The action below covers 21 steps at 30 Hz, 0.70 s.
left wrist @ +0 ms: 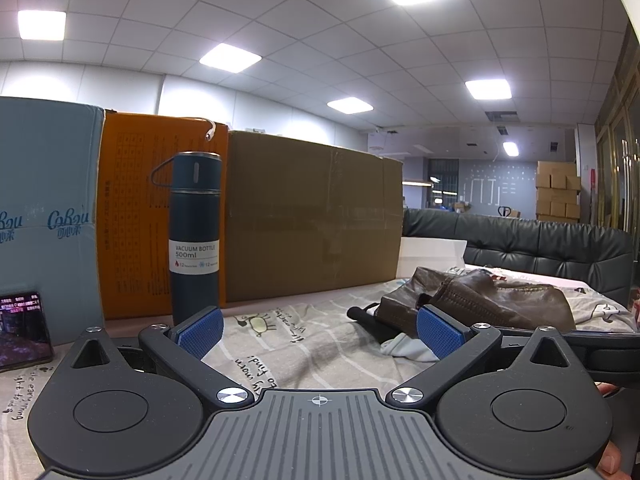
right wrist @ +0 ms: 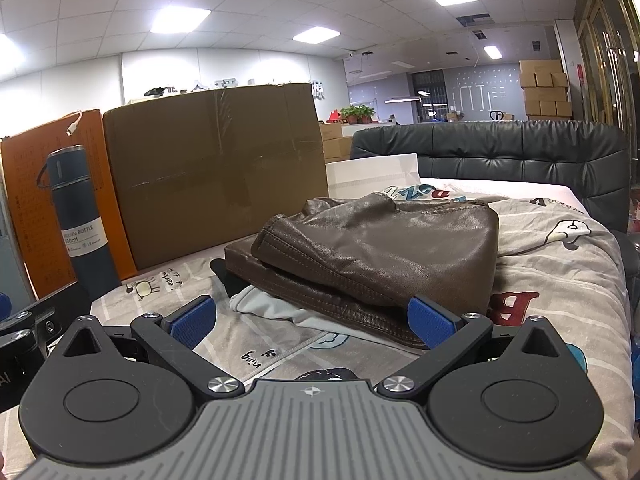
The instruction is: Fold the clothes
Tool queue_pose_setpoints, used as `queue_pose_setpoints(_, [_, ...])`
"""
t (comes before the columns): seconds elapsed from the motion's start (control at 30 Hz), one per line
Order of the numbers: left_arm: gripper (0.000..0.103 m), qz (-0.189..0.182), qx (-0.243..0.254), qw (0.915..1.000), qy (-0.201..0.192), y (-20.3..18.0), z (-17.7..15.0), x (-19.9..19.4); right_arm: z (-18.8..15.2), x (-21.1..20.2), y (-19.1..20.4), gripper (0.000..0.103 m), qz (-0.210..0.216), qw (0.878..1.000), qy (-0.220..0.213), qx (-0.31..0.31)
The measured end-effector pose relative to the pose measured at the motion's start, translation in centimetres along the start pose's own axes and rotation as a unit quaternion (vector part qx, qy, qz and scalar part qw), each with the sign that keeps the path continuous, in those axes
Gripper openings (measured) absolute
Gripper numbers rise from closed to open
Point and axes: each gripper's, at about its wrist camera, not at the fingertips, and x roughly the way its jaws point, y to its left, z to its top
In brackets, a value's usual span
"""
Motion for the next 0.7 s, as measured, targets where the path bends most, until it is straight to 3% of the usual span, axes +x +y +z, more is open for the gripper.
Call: queue_pose_setpoints(0.7, [0.103, 0.000, -0.001, 1.0000, 0.001, 0.04, 0.09, -0.03, 0.01, 0.15, -0.08, 0.103, 0.001, 1.000, 0.004, 0.002])
